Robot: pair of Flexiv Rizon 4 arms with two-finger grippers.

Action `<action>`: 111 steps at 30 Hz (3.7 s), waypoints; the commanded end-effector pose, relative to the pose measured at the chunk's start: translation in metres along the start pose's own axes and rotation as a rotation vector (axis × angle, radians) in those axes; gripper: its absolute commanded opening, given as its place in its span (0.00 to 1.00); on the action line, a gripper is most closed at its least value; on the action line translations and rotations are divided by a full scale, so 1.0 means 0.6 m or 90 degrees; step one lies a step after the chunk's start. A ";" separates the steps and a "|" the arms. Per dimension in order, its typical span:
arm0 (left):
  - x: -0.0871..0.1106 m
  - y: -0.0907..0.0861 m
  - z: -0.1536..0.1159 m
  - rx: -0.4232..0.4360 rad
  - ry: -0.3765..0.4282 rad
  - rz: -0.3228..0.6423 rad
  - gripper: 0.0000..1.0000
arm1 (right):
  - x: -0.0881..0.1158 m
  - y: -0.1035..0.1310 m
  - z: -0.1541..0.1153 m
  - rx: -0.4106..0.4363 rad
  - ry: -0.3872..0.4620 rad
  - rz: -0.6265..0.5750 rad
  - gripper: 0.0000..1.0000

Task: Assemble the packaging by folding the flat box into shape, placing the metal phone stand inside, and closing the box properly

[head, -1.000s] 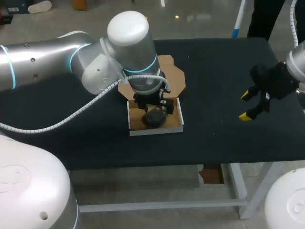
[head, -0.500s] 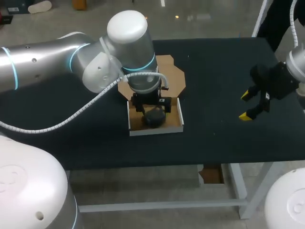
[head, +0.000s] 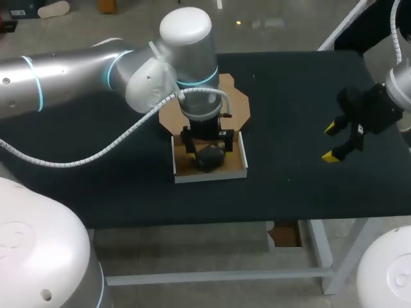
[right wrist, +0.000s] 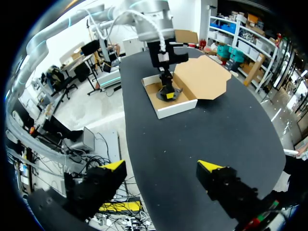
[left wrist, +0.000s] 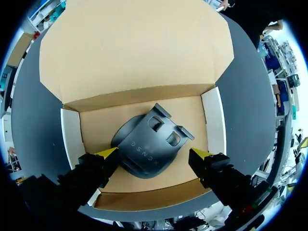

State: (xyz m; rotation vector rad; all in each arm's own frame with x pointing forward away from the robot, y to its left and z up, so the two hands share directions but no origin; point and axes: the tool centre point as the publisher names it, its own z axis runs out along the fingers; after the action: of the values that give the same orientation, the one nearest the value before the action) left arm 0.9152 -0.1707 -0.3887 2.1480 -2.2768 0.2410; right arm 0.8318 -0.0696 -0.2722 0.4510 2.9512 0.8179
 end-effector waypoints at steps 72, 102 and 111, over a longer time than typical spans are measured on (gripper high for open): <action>0.025 0.176 0.004 -0.055 -0.063 -0.050 1.00 | 0.000 -0.001 -0.002 -0.002 0.002 -0.001 1.00; -0.017 0.154 -0.144 0.124 0.117 0.140 1.00 | 0.000 -0.001 -0.002 -0.002 0.002 -0.001 1.00; -0.056 0.129 -0.177 0.128 0.187 0.255 1.00 | 0.000 -0.001 -0.002 -0.002 0.002 -0.001 1.00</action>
State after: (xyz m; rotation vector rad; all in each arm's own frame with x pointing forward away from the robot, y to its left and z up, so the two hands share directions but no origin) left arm 0.8312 -0.1417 -0.3030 1.6911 -2.6228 0.6516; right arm 0.8318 -0.0696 -0.2722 0.4509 2.9512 0.8179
